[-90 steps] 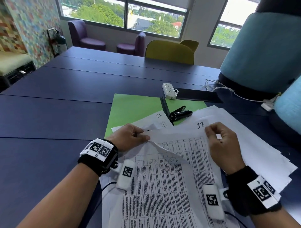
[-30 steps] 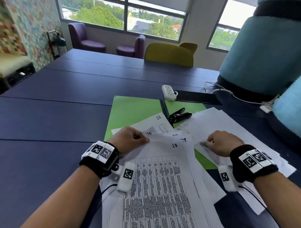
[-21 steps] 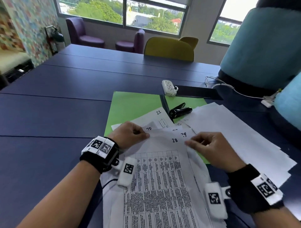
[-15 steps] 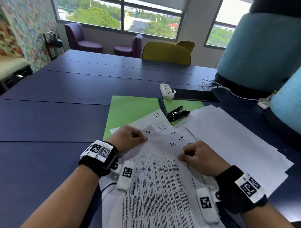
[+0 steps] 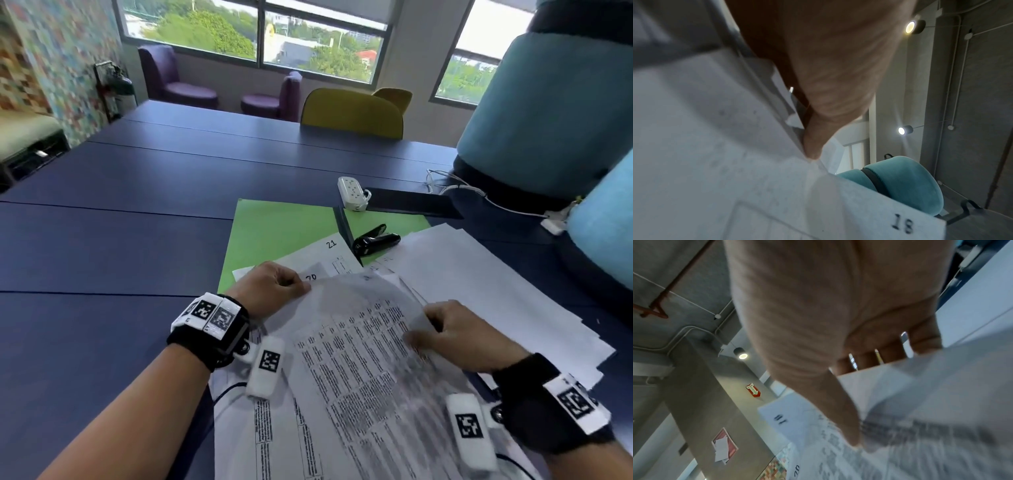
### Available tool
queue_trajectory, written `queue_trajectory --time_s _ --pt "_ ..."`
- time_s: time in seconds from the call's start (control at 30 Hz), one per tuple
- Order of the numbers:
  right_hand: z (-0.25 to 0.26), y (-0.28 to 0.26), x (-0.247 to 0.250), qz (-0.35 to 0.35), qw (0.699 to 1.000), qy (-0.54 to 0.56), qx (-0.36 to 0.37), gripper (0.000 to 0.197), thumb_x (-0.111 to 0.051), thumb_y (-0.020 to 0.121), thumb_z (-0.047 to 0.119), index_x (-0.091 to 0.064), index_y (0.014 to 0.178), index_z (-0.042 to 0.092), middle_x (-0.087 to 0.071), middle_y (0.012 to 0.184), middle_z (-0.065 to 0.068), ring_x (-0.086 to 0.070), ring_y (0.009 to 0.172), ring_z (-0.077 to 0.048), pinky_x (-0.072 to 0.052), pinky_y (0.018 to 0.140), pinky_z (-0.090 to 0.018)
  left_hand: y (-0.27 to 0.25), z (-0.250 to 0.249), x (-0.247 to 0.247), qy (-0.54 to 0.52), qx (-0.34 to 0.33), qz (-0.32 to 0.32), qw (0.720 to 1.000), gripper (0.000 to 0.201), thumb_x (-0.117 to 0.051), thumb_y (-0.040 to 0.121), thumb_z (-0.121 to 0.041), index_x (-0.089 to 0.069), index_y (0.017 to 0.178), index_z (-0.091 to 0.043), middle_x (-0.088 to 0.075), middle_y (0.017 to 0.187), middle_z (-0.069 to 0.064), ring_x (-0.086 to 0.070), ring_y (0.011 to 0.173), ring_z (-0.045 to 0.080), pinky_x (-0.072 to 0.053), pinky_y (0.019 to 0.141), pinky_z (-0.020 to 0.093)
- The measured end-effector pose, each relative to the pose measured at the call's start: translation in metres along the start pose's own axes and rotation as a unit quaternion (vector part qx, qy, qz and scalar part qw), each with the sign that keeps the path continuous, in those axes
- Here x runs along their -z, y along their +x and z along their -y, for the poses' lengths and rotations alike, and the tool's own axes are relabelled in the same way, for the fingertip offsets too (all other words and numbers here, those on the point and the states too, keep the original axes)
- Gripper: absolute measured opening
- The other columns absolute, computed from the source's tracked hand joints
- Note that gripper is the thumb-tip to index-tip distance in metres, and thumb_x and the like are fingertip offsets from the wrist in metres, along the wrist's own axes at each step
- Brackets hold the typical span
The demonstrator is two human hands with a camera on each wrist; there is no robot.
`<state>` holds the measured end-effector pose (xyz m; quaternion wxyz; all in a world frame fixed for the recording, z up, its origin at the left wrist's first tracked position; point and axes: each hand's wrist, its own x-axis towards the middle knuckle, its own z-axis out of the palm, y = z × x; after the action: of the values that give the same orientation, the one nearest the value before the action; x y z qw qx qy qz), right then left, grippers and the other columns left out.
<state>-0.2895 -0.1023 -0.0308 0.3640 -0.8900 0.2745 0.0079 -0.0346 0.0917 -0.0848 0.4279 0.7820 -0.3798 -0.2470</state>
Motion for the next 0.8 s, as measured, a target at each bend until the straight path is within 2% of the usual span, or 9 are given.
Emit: queue_trajectory --time_s 0.07,0.13,0.23,0.27,0.33,0.4,0.53,0.67,0.8 --pt "-0.003 -0.001 0.012 -0.014 0.999 -0.038 -0.013 0.029 -0.073 0.087 0.022 -0.063 0.071 0.000 -0.058 0.057 -0.004 -0.048 0.052 -0.010 -0.041 0.051 -0.038 -0.001 -0.002 0.001 0.005 -0.002 -0.001 1.000 0.034 -0.067 0.093 -0.043 -0.069 0.061 -0.032 -0.052 0.050 -0.015 -0.043 0.050 0.009 -0.037 0.059 0.025" --pt "0.000 -0.001 0.039 -0.179 0.981 -0.066 -0.016 0.026 -0.073 0.086 0.015 -0.063 0.066 0.001 -0.054 0.053 -0.006 -0.041 0.049 -0.010 -0.035 0.047 -0.029 -0.004 -0.003 0.001 0.008 -0.006 0.001 1.000 0.034 -0.066 0.093 -0.045 -0.069 0.061 -0.033 -0.052 0.050 -0.014 -0.042 0.050 0.009 -0.035 0.057 0.025" --pt "0.015 -0.006 0.093 -0.402 0.912 -0.074 0.019 0.014 -0.072 0.084 0.021 -0.072 0.074 0.011 -0.065 0.062 -0.013 -0.050 0.052 -0.009 -0.040 0.049 -0.020 -0.007 -0.006 0.001 0.011 -0.008 -0.001 1.000 0.036 -0.065 0.094 -0.046 -0.067 0.059 -0.036 -0.053 0.048 -0.015 -0.040 0.046 0.007 -0.034 0.052 0.022" --pt "0.021 -0.008 0.109 -0.447 0.890 -0.088 0.019 0.017 -0.070 0.085 0.029 -0.073 0.081 0.013 -0.066 0.065 -0.012 -0.056 0.056 -0.013 -0.046 0.056 -0.022 -0.007 -0.006 0.002 0.014 -0.009 -0.001 1.000 0.036 -0.066 0.093 -0.046 -0.067 0.059 -0.035 -0.054 0.049 -0.015 -0.041 0.046 0.006 -0.035 0.053 0.021" --pt "0.029 -0.008 0.140 -0.493 0.856 -0.153 0.033 0.030 -0.058 0.088 0.044 -0.069 0.091 0.017 -0.068 0.072 -0.011 -0.063 0.068 -0.030 -0.056 0.067 -0.042 -0.005 -0.007 0.002 0.017 -0.009 0.001 1.000 0.036 -0.066 0.093 -0.046 -0.067 0.060 -0.033 -0.054 0.048 -0.016 -0.041 0.044 0.004 -0.035 0.053 0.022" --pt "0.040 -0.008 0.157 -0.494 0.835 -0.225 0.086 0.036 -0.047 0.091 0.043 -0.065 0.092 0.012 -0.066 0.079 -0.015 -0.060 0.074 -0.040 -0.052 0.070 -0.057 -0.005 -0.006 0.002 0.015 -0.008 0.005 1.000 0.037 -0.066 0.093 -0.045 -0.067 0.058 -0.034 -0.053 0.048 -0.017 -0.040 0.043 0.003 -0.035 0.052 0.021" --pt "0.069 -0.011 0.132 -0.484 0.765 -0.393 0.161 0.027 -0.046 0.099 0.025 -0.070 0.099 0.012 -0.065 0.085 -0.018 -0.058 0.077 -0.041 -0.045 0.065 -0.042 -0.002 -0.002 0.002 0.008 -0.013 0.007 1.000 0.032 -0.067 0.092 -0.046 -0.070 0.063 -0.033 -0.056 0.051 -0.016 -0.044 0.049 0.006 -0.039 0.059 0.023" --pt "0.064 0.005 0.076 -0.331 0.789 -0.512 0.080 0.012 -0.056 0.082 0.010 -0.067 0.077 0.010 -0.063 0.074 -0.012 -0.063 0.065 -0.035 -0.043 0.055 -0.033 -0.002 -0.002 0.002 0.004 -0.014 0.005 1.000 0.031 -0.069 0.091 -0.045 -0.071 0.064 -0.031 -0.061 0.055 -0.018 -0.051 0.051 0.003 -0.044 0.063 0.023" --pt "0.034 0.026 0.030 -0.147 0.805 -0.574 -0.017 0.019 -0.049 0.093 0.021 -0.067 0.094 0.020 -0.068 0.092 0.001 -0.067 0.083 -0.021 -0.041 0.061 -0.028 -0.003 -0.003 0.001 0.003 -0.015 0.003 1.000 0.029 -0.070 0.091 -0.043 -0.072 0.064 -0.032 -0.066 0.059 -0.018 -0.055 0.054 0.000 -0.046 0.066 0.022"
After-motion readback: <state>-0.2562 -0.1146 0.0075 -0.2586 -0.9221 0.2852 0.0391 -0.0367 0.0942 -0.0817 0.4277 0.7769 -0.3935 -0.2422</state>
